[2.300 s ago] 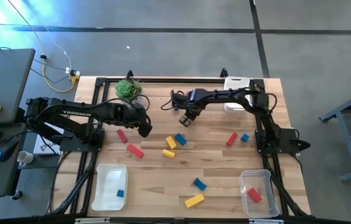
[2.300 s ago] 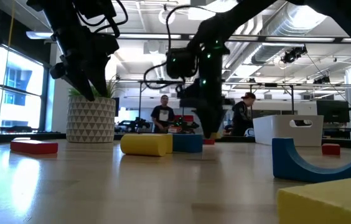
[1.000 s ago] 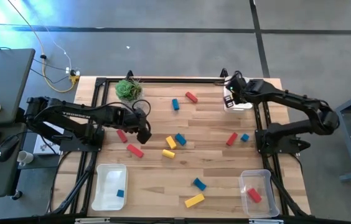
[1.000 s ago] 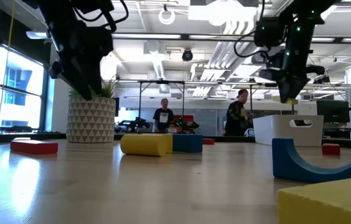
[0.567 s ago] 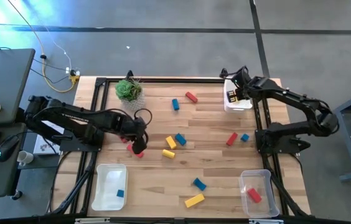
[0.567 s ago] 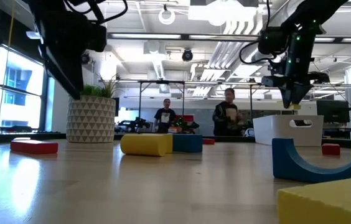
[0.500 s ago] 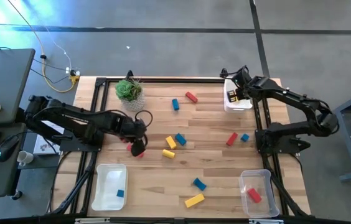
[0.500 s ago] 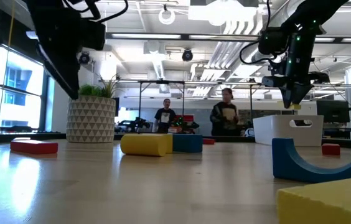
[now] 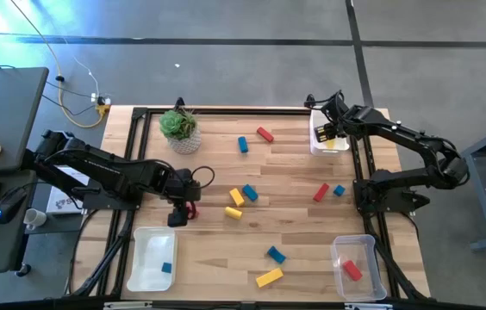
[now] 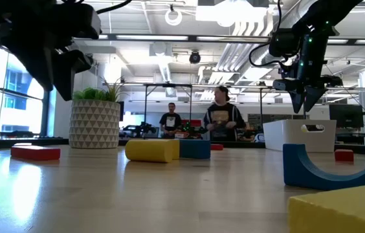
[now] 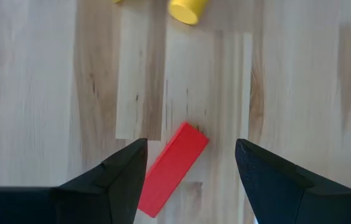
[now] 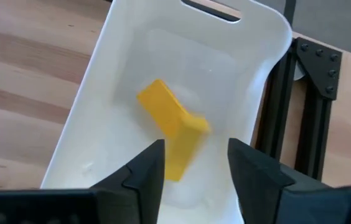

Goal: Sort & place blocks by color
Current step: Adjust the bottom white bin

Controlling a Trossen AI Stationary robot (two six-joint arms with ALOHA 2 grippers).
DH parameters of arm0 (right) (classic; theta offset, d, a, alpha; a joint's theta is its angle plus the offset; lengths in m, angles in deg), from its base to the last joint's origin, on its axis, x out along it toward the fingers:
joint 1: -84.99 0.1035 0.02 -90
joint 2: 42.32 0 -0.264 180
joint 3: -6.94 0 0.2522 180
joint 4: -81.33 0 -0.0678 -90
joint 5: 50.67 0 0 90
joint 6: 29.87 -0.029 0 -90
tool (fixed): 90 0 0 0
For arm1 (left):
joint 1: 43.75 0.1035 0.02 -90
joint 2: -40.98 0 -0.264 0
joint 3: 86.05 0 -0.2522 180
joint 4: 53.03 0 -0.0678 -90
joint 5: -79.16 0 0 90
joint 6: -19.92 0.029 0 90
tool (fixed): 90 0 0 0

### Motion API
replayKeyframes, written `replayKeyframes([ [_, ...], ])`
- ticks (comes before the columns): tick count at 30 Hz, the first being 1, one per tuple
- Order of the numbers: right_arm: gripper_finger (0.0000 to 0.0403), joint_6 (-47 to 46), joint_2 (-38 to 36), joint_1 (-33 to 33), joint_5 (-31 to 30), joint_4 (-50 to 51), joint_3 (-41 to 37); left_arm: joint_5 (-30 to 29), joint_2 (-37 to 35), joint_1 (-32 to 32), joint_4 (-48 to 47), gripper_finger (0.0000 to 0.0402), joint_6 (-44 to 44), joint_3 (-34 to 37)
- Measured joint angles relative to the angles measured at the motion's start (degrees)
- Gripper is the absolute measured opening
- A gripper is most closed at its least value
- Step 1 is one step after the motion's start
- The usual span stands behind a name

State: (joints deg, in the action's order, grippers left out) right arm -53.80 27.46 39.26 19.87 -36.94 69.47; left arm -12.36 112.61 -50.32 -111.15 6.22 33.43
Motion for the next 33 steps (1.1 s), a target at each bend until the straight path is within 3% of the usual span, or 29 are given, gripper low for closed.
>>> replayKeyframes([
  [5, 0.0176, 0.88, 0.0, 0.01, 0.51, 0.2, 0.32, -0.02, 0.39, -1.17, -0.88, 0.0231, 5.05, 1.93],
  [18, 0.0177, 3.49, 0.0, 0.02, 6.43, 0.2, 7.4, -0.63, 5.93, -2.08, -1.46, 0.0231, 7.91, 2.99],
  [33, 0.0177, 4.95, 0.0, 0.14, 6.62, 0.22, 13.53, -1.67, 17.13, -1.71, -2.8, 0.0231, 3.54, 2.71],
])
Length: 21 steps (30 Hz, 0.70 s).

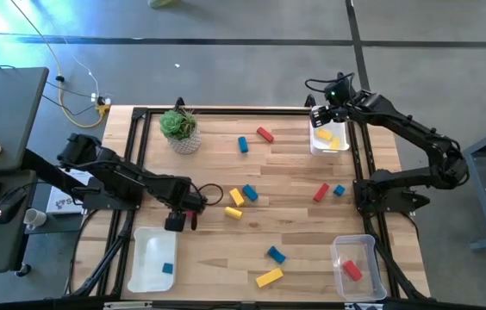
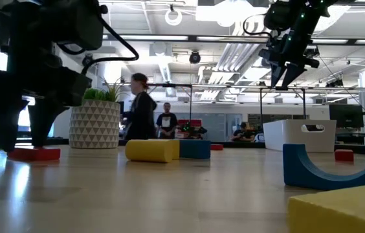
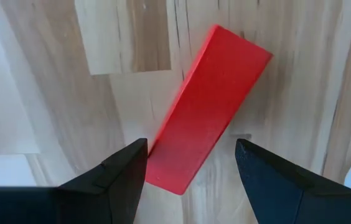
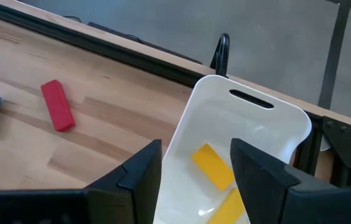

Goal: Sort & place blocks by color
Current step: Adjust the bottom white bin

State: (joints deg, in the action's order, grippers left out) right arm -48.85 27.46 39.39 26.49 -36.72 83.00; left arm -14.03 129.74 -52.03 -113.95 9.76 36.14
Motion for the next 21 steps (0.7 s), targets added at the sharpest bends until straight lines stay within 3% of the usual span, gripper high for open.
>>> replayKeyframes([
  [21, 0.0177, 1.07, 0.0, 0.01, 2.19, 0.04, 0.0, -1.12, 0.62, 2.17, -1.03, 0.0231, -1.85, -2.24],
])
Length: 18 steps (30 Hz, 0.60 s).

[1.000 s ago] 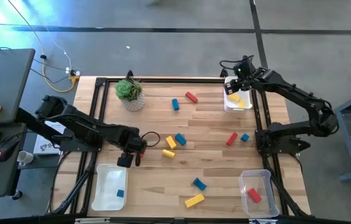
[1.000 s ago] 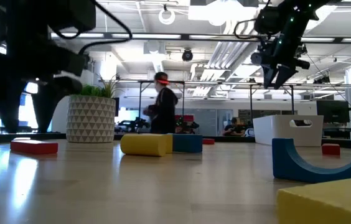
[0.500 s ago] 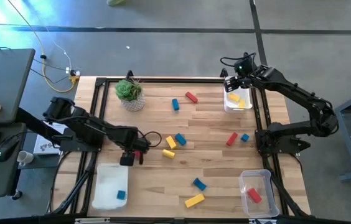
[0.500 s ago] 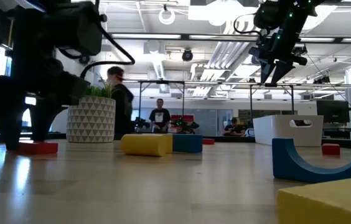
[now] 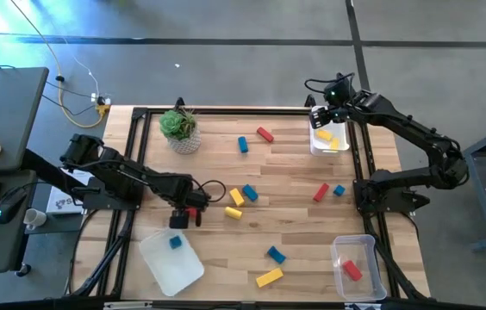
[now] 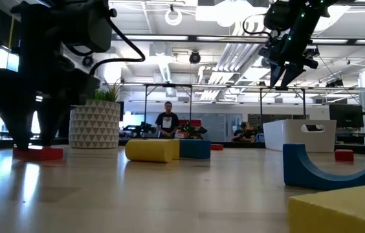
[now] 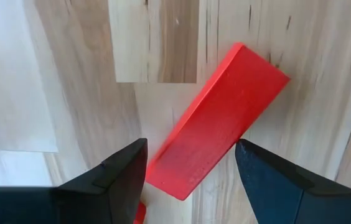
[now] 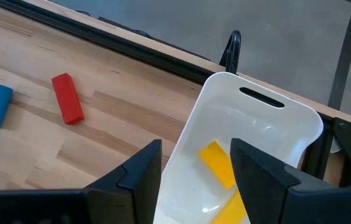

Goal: Sort & place blocks by color
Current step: Adjust the bottom white bin

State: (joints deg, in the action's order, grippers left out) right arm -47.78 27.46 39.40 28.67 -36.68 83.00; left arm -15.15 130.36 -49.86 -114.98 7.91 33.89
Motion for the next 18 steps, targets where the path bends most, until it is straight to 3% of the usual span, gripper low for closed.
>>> replayKeyframes([
  [13, 0.0177, 0.02, 0.02, 0.01, -0.04, 0.02, 0.0, 0.0, -0.24, -0.7, -4.25, 0.0231, -3.07, -5.95],
  [18, 0.0177, 0.02, 0.02, 0.01, -0.04, 0.01, 0.0, 2.74, -0.26, -3.71, -4.09, 0.0231, -9.81, -11.03],
])
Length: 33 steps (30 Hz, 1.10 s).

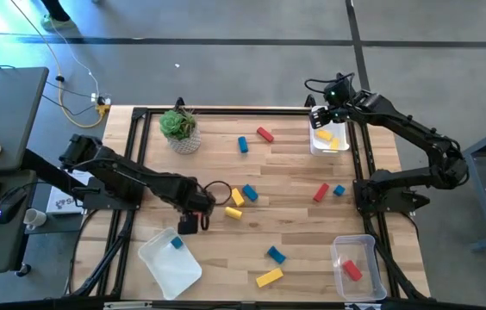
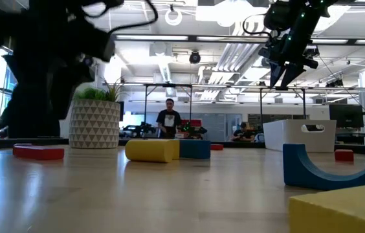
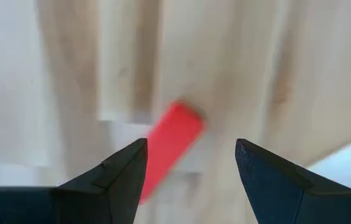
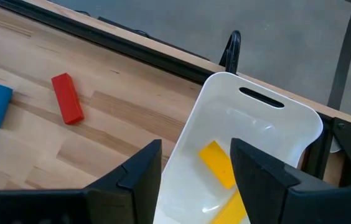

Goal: Sort & place blocks by color
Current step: Adjust the bottom white bin

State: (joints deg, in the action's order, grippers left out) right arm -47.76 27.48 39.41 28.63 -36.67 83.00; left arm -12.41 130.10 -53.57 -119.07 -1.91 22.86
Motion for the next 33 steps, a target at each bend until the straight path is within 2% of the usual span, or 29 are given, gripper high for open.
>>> replayKeyframes([
  [8, 0.0177, 0.0, 0.0, 0.0, -0.02, -0.01, 0.0, 5.89, 0.58, -7.0, 9.5, 0.0231, -10.54, -0.76],
  [12, 0.0177, 0.0, 0.0, -0.02, -0.02, -0.04, 0.0, 6.94, 2.18, -9.87, 10.93, 0.0231, -14.78, -0.69],
  [19, 0.0177, -1.57, 0.0, 0.0, 0.06, -0.04, 0.0, 9.97, 7.08, -13.43, 13.31, 0.0231, -15.54, -0.6],
  [25, 0.0177, -3.55, 0.0, 0.02, 1.06, -0.04, 0.0, 10.54, 6.62, -16.14, 13.23, 0.0231, -15.59, -0.62],
  [33, 0.0177, -6.23, 0.0, 3.0, 2.16, -0.01, 0.0, 10.73, 6.64, -19.9, 7.08, 0.0231, -16.54, -0.65],
])
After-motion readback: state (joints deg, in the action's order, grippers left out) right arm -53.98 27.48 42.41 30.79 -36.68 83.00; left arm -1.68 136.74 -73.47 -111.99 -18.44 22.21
